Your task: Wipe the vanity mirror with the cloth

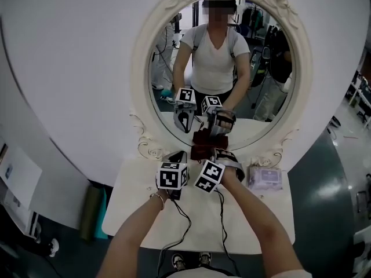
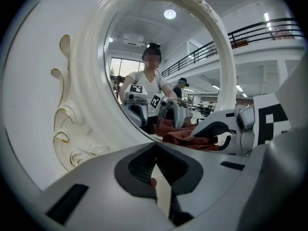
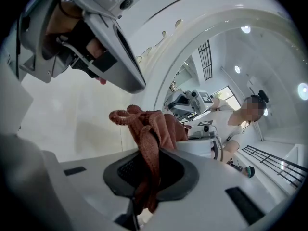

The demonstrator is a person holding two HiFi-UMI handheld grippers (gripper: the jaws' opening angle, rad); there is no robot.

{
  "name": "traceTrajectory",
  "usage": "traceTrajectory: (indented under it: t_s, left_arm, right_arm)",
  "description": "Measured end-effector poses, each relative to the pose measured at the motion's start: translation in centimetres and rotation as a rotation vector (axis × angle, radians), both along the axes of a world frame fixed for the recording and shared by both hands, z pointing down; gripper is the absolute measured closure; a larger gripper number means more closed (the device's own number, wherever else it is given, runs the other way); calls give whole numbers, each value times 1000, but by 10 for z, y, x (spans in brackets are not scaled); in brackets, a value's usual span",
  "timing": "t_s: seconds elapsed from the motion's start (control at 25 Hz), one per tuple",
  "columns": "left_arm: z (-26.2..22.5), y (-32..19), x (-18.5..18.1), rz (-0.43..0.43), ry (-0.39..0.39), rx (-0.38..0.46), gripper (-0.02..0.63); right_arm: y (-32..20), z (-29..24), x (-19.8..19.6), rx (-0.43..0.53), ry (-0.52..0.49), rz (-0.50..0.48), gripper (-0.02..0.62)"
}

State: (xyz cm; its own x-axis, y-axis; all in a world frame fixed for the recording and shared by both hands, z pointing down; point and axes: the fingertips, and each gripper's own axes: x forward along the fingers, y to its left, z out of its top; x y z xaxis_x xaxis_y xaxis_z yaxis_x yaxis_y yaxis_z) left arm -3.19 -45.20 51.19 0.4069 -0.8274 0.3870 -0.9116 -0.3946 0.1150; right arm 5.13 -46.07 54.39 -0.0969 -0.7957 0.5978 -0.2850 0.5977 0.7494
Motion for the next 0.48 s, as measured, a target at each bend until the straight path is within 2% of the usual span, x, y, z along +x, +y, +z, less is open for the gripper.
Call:
traceTrajectory:
  t_s: [0.2,0.48]
  left_arm:
    - [-25,-1,-2,-8,-4,44,595]
    - [-99,-11,22,31,-46,173,595]
  right_arm:
    - [6,-29,8,23,-44,16,537]
    - [5,-112,38,162,-12,47,537]
